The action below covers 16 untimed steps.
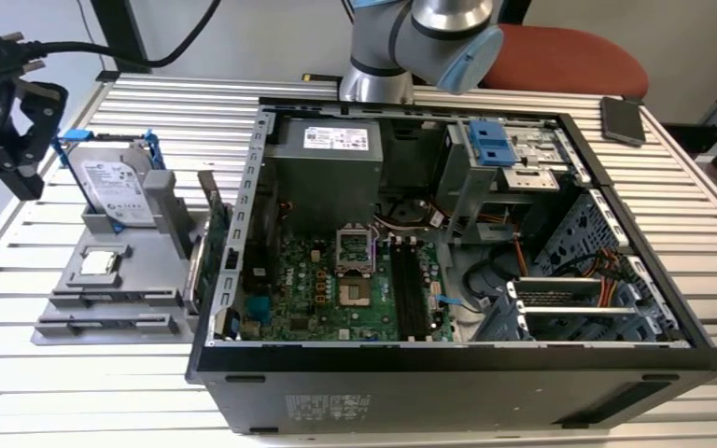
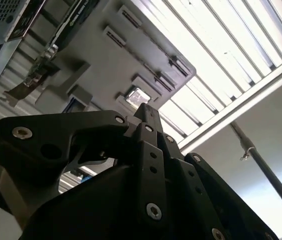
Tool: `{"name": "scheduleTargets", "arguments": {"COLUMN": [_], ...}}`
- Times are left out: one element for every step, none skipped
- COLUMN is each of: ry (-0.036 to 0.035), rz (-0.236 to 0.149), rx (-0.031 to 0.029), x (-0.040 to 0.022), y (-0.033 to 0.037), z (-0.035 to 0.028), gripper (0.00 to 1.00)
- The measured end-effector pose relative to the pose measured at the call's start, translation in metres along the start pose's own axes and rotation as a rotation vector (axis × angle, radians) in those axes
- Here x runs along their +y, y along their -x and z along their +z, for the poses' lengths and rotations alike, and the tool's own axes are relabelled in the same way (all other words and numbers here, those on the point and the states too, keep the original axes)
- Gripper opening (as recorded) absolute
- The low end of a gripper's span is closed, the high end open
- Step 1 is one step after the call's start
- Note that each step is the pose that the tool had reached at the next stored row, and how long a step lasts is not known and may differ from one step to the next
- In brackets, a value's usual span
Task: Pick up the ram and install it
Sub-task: 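Reach for the ram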
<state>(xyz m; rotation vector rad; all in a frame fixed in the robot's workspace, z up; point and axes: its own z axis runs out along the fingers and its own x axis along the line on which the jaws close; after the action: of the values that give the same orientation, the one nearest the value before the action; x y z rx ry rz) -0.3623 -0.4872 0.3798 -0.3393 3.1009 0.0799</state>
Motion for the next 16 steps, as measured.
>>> {"name": "scheduleTargets", "arguments": {"ry": [0.0004, 0.0008, 0.0011, 0.0015, 0.0018, 0.0021, 0.0024, 0.0026, 0.0029, 0.0032, 0.0034, 0.0036, 0.0039, 0.0041, 0.0044, 0.0046], "rz": [-0.015, -0.029, -0.042, -0.055, -0.067, -0.079, -0.09, -0.1, -0.109, -0.118, -0.127, -0.136, -0.145, -0.154, -0.163, -0.174], "rx": [0.0007, 0.0013, 0.002, 0.0027, 0.0033, 0.0038, 0.0043, 0.0048, 0.0052, 0.0057, 0.0061, 0.0066, 0.007, 0.0075, 0.0079, 0.0085], "x": [0.0, 0.0, 0.0, 0.0, 0.0, 0.0, 0.0, 0.0, 0.0, 0.0, 0.0, 0.0, 0.0, 0.0, 0.0, 0.0], "y": [0.0, 0.0, 0.0, 0.0, 0.0, 0.0, 0.0, 0.0, 0.0, 0.0, 0.0, 0.0, 0.0, 0.0, 0.0, 0.0], "z": [0.0, 0.0, 0.0, 0.0, 0.0, 0.0, 0.0, 0.0, 0.0, 0.0, 0.0, 0.0, 0.0, 0.0, 0.0, 0.0], "gripper": [0.0, 0.0, 0.0, 0.0, 0.0, 0.0, 0.0, 0.0, 0.0, 0.0, 0.0, 0.0, 0.0, 0.0, 0.0, 0.0]}}
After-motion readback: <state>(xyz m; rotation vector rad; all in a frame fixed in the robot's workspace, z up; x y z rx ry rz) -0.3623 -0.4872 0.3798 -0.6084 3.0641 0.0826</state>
